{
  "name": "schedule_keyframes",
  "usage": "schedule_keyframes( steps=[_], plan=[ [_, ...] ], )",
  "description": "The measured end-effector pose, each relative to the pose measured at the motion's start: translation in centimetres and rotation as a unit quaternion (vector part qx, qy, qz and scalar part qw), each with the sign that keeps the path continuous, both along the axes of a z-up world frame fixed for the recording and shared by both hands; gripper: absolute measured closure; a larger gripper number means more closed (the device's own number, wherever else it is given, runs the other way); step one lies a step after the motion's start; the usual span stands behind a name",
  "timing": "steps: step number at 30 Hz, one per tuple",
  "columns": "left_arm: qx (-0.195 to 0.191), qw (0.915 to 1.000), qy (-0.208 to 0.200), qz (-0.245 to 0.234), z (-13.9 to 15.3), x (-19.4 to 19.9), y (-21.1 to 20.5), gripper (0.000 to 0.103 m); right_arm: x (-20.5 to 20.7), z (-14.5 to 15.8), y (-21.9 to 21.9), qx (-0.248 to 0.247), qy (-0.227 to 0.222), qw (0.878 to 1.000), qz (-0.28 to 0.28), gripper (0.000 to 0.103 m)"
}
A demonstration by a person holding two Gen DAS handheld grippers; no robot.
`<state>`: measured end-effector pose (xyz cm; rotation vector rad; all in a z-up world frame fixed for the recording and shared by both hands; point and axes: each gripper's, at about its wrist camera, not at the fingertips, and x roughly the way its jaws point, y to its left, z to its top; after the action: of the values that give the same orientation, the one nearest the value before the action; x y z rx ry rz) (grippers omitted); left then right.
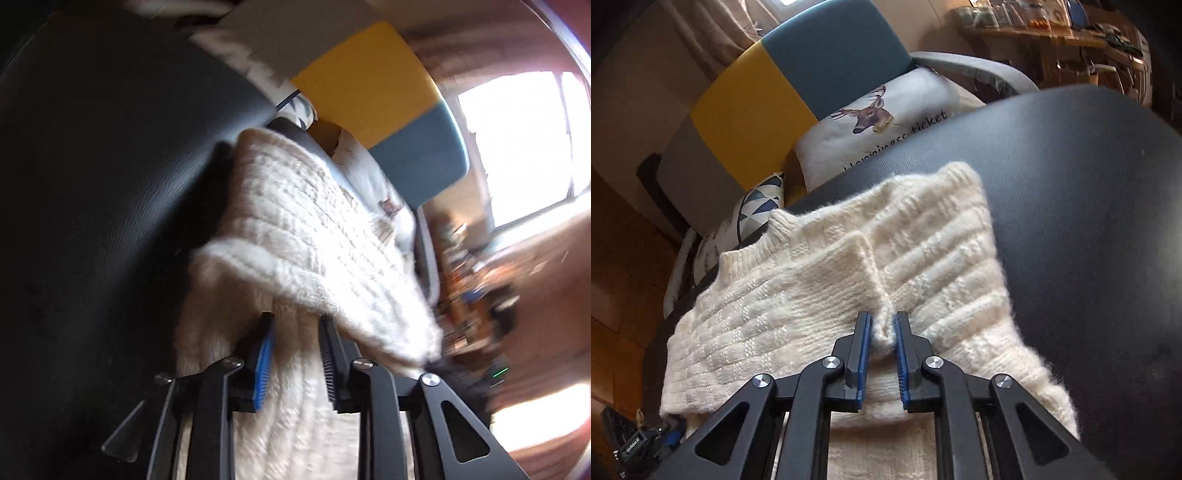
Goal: Fold clothes
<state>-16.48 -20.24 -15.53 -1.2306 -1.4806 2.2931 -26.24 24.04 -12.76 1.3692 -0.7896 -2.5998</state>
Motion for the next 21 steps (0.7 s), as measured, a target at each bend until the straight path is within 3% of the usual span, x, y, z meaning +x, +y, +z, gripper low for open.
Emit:
schedule_keyframes(
  steps=[3,6,8,9,11,13,18,21],
  plan=[
    [0.069,0.9965,-0.006,0.046,-0.6,0.7,-1.9,0.052,0.0,-0.1,0.4,-0.019,0.001,1.000,-0.005,0.091],
    [0.110,0.9915,-0.014,0.067,-1.0,0.5,-2.9,0.049,0.0,-0.3,1.1,-0.061,0.003,0.998,-0.013,0.088],
    [0.101,0.9914,-0.020,0.080,-0.7,0.3,-2.9,0.048,-0.1,-0.2,1.4,-0.071,0.004,0.997,-0.015,0.088],
    [0.082,0.9930,-0.024,0.081,-0.6,0.2,-2.8,0.051,0.0,0.0,1.3,-0.057,0.003,0.998,-0.011,0.088],
    [0.036,0.9959,-0.033,0.075,-0.4,0.3,-2.4,0.076,0.0,0.4,1.0,-0.020,0.000,1.000,-0.003,0.088],
    [-0.010,0.9966,-0.042,0.070,-0.2,0.4,-2.0,0.094,0.1,0.5,0.9,0.005,-0.007,1.000,0.003,0.091],
    [-0.143,0.9886,-0.036,0.027,1.5,0.7,-0.1,0.095,0.3,1.1,1.1,0.033,-0.007,0.999,0.003,0.091],
    [-0.193,0.9808,-0.027,-0.004,2.1,0.6,0.9,0.093,0.7,1.8,2.0,0.019,0.016,1.000,-0.002,0.091]
  ],
)
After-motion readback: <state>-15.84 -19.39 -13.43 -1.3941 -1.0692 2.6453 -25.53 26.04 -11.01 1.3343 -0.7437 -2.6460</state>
